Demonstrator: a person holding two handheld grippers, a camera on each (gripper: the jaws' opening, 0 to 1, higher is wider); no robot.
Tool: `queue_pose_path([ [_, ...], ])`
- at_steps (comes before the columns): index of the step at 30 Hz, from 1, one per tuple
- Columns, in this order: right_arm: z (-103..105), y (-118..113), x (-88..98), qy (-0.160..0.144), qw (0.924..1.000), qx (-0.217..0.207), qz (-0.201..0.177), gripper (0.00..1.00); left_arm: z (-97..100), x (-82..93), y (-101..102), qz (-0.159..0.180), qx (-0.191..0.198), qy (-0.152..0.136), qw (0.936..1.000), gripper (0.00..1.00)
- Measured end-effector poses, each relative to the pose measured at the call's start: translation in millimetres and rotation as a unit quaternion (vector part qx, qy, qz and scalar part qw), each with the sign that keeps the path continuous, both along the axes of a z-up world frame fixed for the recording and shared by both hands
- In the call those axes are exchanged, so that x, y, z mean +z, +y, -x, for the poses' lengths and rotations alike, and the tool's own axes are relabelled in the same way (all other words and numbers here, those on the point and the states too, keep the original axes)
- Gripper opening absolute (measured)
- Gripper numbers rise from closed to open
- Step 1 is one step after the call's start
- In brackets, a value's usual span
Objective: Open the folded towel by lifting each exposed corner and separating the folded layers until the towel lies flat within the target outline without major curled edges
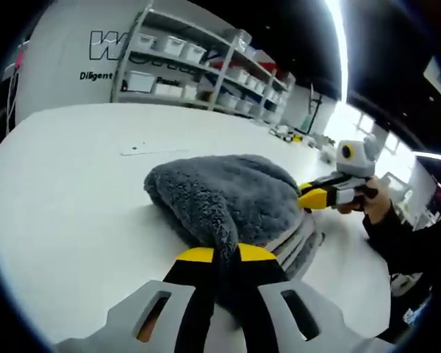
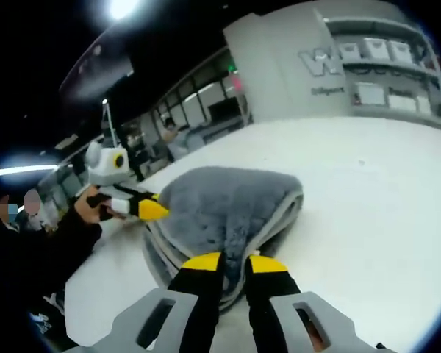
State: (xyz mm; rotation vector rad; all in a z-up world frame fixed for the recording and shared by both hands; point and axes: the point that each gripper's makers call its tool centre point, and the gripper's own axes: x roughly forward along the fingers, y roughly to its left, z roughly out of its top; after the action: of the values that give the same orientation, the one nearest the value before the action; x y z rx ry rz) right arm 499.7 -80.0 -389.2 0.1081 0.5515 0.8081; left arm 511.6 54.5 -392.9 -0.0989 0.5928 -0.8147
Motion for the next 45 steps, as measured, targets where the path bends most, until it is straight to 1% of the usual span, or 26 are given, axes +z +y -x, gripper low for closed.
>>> queue_pose_path([
  [4, 2, 0, -0.1, 0.004, 1.0, 0.003, -0.001, 0.08, 0.8, -0.8, 2, -0.002, -0.003, -0.001, 1.0, 0.08],
  [6, 6, 0, 0.3, 0.002, 0.9999, 0.009, 0.005, 0.08, 2.4, -1.1, 2, 0.0, -0.003, 0.001, 1.0, 0.08],
  [10, 13, 1, 0.1, 0.005, 0.9997, 0.02, 0.015, 0.08, 12.9, -1.4, -1, -0.003, -0.01, 0.002, 0.9999, 0.08],
  [13, 19, 0, -0.7, 0.018, 0.9993, 0.028, 0.018, 0.07, 16.1, -1.4, -1, -0.005, -0.016, 0.005, 0.9999, 0.08],
  [17, 25, -1, -1.1, 0.021, 0.999, 0.034, 0.021, 0.07, 22.3, -1.2, -1, -0.011, -0.025, 0.006, 0.9996, 0.08],
  [20, 27, -2, -1.6, 0.022, 0.999, 0.035, 0.019, 0.07, 27.4, -1.6, -2, -0.015, -0.03, 0.003, 0.9994, 0.08],
  [22, 29, -2, -1.5, 0.024, 0.999, 0.036, 0.015, 0.07, 30.1, -2.1, -2, -0.012, -0.032, 0.005, 0.9994, 0.08],
  [24, 33, -3, -1.7, 0.023, 0.999, 0.037, 0.012, 0.07, 27.3, -1.7, 1, -0.009, -0.034, 0.008, 0.9994, 0.08],
  [26, 34, -3, -2.0, 0.023, 0.9991, 0.036, 0.008, 0.07, 30.6, -2.0, -2, -0.008, -0.035, 0.009, 0.9993, 0.08],
  [33, 43, -3, -1.1, 0.018, 0.9989, 0.041, 0.012, 0.08, 37.1, -1.0, -2, -0.02, -0.051, 0.009, 0.9985, 0.08],
  [34, 45, -3, -1.1, 0.018, 0.9988, 0.043, 0.012, 0.08, 43.6, -1.5, -4, -0.021, -0.054, 0.008, 0.9983, 0.08],
  [37, 50, -2, -1.4, 0.018, 0.9987, 0.046, 0.011, 0.08, 47.6, -1.8, -4, -0.018, -0.059, 0.006, 0.9981, 0.08],
  [42, 53, -2, -1.1, 0.019, 0.9986, 0.048, 0.004, 0.08, 47.6, -1.1, -2, -0.017, -0.063, 0.007, 0.9979, 0.08],
  [45, 55, -2, -1.3, 0.021, 0.9986, 0.049, 0.003, 0.08, 52.7, -1.2, -3, -0.017, -0.068, 0.007, 0.9975, 0.08],
])
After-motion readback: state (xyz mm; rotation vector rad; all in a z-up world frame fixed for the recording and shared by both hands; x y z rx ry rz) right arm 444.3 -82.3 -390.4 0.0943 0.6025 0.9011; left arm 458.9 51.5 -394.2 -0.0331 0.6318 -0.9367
